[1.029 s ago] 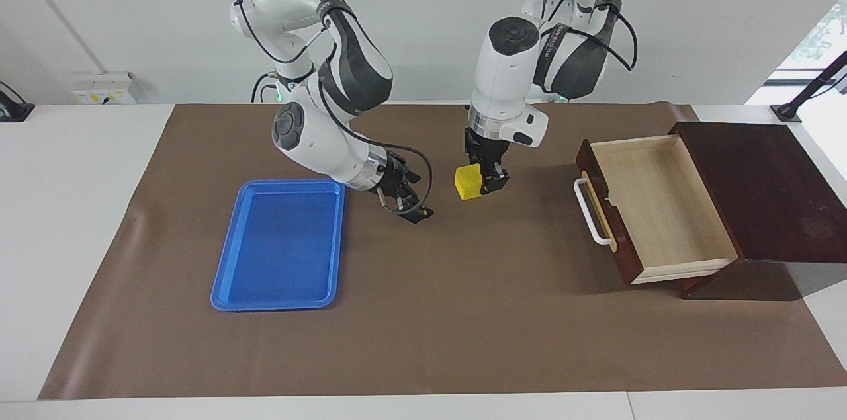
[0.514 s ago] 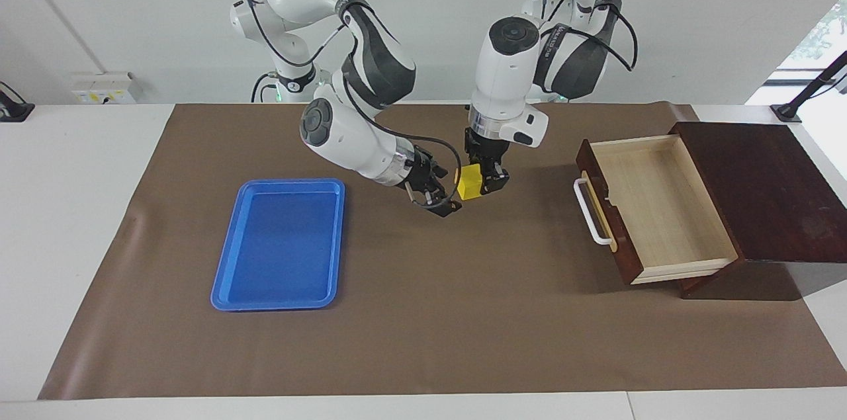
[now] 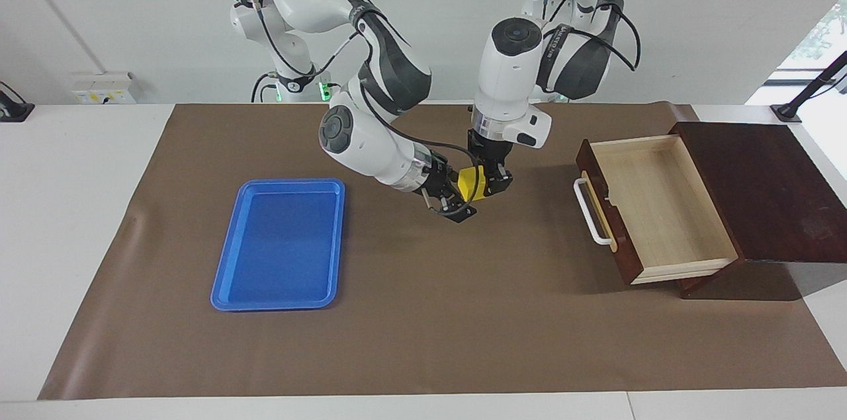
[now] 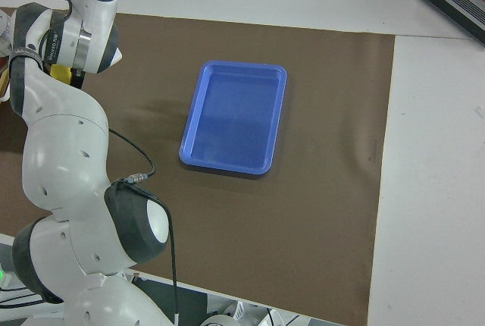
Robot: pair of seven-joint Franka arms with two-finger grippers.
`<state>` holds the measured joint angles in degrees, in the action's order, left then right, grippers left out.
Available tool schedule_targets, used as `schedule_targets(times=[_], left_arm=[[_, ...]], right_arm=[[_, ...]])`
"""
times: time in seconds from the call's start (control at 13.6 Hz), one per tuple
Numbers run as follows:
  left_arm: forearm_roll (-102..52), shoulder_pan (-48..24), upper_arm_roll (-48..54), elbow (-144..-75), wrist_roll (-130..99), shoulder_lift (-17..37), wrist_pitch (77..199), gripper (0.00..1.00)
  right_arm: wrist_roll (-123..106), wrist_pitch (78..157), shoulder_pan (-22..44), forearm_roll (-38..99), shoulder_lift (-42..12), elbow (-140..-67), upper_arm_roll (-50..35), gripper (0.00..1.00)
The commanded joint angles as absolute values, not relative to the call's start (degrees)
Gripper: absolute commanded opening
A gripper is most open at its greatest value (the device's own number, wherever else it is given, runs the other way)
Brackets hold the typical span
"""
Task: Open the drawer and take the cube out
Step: 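Grasp the yellow cube with the right gripper from the left gripper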
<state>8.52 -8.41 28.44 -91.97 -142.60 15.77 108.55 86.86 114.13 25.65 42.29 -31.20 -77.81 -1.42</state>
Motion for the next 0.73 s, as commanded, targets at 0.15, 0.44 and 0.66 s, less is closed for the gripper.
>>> schedule_targets(times=[0.15, 0.44, 0.66], left_arm=[[8.7, -8.09, 28.57, -93.52, -143.26, 14.5, 109.6, 0.0], [8.7, -8.0, 28.65, -93.52, -143.26, 14.5, 109.6, 0.0], [8.7, -7.91, 28.65, -93.52, -143.26, 14.5, 109.6, 0.0]], right_arm=[[89.56, 113.38, 26.28, 40.87, -32.08, -75.94, -1.23, 0.91], [89.56, 113.29, 26.37, 40.52, -32.08, -76.02, -1.23, 0.59], [89.21, 113.2, 26.19, 40.52, -31.99, -76.2, -1.32, 0.17]])
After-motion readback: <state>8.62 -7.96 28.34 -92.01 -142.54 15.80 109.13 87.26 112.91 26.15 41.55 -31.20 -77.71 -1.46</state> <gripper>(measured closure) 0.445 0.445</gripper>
